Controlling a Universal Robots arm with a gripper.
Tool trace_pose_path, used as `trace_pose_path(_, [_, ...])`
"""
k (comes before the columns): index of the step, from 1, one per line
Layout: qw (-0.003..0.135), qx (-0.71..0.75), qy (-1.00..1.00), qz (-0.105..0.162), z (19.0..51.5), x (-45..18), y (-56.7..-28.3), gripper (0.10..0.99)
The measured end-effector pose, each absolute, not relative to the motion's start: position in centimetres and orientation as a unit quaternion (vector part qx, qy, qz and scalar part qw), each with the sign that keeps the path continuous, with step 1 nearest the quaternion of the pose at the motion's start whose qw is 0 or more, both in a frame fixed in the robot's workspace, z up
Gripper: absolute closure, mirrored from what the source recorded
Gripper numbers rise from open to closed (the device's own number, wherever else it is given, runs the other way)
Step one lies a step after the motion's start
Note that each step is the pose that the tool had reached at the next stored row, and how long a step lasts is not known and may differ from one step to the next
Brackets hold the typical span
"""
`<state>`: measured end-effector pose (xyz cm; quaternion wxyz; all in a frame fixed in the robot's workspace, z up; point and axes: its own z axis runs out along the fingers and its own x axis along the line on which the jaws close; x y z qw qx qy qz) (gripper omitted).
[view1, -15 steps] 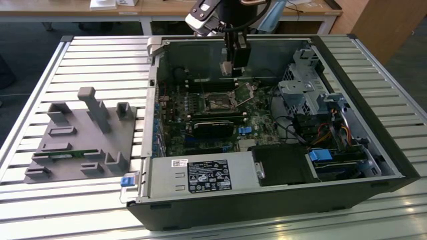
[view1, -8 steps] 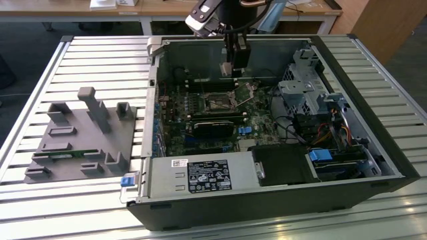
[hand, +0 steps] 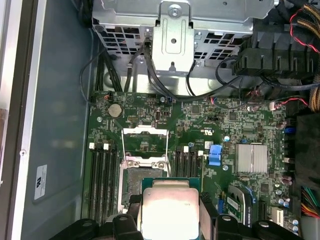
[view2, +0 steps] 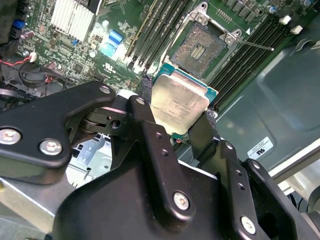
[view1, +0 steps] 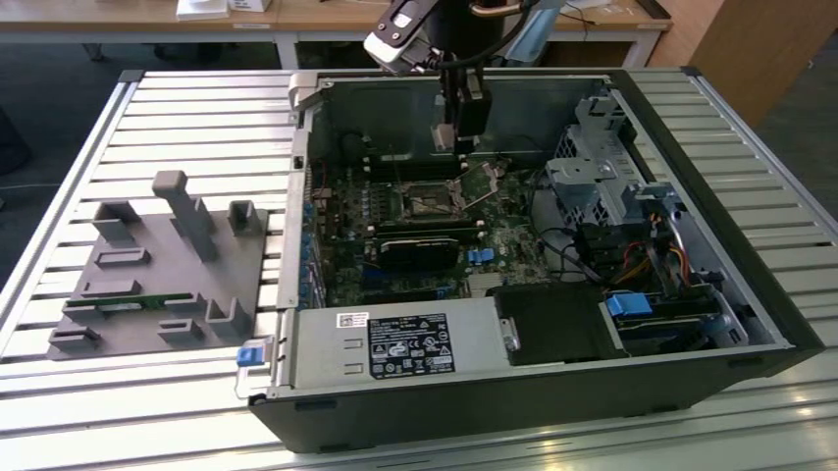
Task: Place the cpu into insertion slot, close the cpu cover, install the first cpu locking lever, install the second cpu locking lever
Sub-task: 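Place the cpu into insertion slot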
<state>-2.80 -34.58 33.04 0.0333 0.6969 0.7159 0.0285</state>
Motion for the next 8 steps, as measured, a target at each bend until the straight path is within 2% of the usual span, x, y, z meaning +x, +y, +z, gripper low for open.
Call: trace_pose_path(8, [0.033, 0.697, 0.716, 0.028, 32.83, -2.80, -34.59, 0.545])
